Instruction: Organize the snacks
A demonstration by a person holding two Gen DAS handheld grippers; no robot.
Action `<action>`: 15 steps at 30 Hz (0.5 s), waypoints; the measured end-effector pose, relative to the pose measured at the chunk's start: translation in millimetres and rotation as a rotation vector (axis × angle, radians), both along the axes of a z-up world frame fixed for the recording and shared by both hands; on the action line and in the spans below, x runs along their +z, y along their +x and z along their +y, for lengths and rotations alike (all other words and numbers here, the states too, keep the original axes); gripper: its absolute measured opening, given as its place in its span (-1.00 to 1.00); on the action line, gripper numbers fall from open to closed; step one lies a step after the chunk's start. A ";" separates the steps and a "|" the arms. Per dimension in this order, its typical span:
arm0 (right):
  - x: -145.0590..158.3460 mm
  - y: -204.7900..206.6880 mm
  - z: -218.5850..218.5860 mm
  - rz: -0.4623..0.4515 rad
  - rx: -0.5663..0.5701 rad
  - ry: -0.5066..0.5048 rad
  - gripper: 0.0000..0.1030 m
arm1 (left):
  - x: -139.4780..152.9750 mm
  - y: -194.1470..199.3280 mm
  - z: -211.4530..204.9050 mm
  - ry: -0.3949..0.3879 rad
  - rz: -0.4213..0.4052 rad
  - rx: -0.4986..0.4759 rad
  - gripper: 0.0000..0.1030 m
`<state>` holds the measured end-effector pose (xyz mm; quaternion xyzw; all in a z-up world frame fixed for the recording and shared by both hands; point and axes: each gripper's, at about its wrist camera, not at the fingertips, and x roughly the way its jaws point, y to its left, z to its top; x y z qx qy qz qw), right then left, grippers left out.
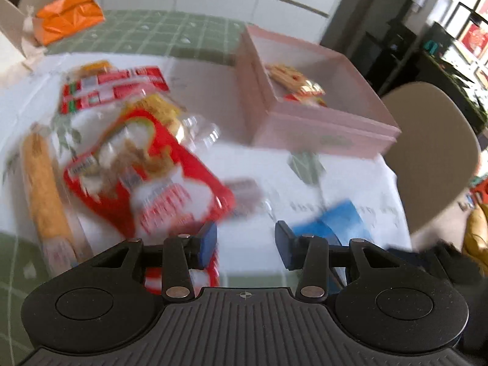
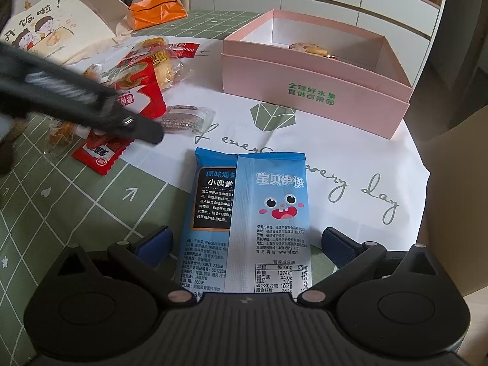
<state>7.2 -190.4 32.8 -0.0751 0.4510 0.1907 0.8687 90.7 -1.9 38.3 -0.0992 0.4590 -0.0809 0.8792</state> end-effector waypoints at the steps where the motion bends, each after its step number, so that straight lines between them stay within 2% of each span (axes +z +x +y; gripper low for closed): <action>1: 0.2 0.2 -0.1 0.001 0.002 0.000 1.00 | 1.8 5.1 2.7 -0.005 -0.025 0.010 -0.11; 5: -0.2 -1.1 -0.3 -0.008 0.002 0.004 1.00 | 6.7 24.0 9.3 0.021 -0.071 0.004 -0.11; 9: -0.4 -3.1 -0.7 -0.020 0.002 0.008 1.00 | 2.4 40.1 12.6 0.024 -0.042 -0.067 -0.13; 12: -0.5 -3.2 -1.0 -0.021 0.002 0.009 1.00 | 2.2 42.6 7.9 0.064 -0.020 -0.166 -0.14; 15: -0.5 -2.9 -1.1 -0.024 0.001 0.011 1.00 | 1.5 35.6 -5.4 0.115 0.031 -0.306 -0.14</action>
